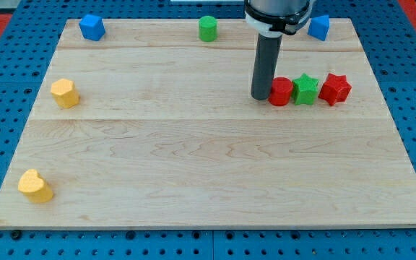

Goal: Point at the blue triangle

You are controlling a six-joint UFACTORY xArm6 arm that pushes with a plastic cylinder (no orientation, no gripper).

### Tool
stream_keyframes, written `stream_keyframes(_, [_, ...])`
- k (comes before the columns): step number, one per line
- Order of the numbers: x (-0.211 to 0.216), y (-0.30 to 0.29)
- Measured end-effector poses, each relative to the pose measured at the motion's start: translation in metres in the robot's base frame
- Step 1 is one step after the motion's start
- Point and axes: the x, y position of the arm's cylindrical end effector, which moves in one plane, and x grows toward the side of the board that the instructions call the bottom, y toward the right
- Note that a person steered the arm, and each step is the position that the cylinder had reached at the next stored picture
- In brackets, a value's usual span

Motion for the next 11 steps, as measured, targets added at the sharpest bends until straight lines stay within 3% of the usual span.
stream_keyframes(2, [-0.059,-0.009])
stream_keyframes(5, [-0.118,0.182])
stream_keyframes(6, [-0.16,0.233])
stream_keyframes(7, [-0.204,0.238])
stream_keyframes(11, [-0.19,0.143])
